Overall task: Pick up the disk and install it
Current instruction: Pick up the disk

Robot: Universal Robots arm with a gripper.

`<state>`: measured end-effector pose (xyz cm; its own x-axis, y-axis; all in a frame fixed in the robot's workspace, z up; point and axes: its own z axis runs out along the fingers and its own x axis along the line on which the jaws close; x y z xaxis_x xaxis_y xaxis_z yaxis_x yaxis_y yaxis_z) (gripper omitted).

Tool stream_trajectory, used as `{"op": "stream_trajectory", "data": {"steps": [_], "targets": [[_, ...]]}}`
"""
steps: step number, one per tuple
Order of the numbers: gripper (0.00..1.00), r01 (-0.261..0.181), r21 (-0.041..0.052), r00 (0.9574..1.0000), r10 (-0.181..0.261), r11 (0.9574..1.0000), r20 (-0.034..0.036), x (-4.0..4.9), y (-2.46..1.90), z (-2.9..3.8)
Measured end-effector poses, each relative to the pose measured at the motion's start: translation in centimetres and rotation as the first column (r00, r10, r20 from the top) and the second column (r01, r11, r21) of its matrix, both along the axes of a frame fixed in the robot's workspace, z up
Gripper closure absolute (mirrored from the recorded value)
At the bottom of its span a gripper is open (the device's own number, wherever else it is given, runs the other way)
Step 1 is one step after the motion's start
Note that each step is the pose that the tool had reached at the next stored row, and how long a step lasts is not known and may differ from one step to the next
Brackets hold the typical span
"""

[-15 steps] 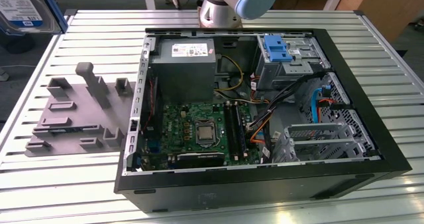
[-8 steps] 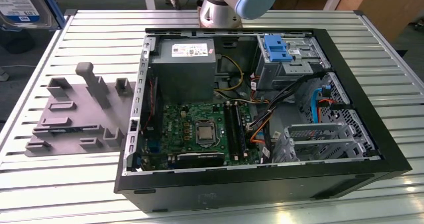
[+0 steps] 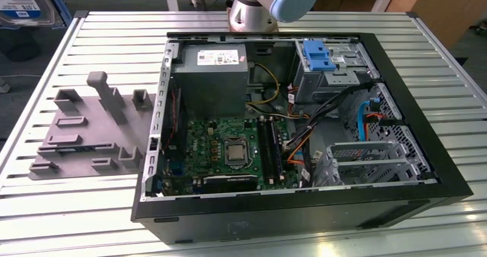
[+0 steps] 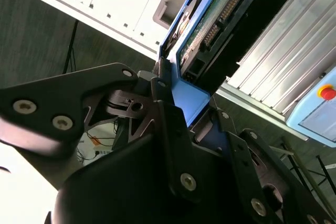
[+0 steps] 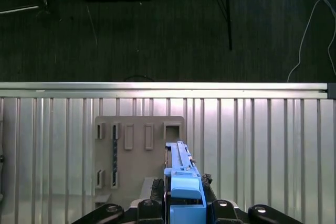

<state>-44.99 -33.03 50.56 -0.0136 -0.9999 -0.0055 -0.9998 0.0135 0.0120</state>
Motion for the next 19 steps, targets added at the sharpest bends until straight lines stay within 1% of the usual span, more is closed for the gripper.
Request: {"op": "stream_trajectory", "data": {"steps": [8,19], "targets": [[0.63,0.0,0.0001,1.0,0.0,1.0,0.0002,0.04,0.01,0.04],[0.63,0.0,0.0001,1.0,0.0,1.0,0.0001,0.81,0.0,0.04]]}}
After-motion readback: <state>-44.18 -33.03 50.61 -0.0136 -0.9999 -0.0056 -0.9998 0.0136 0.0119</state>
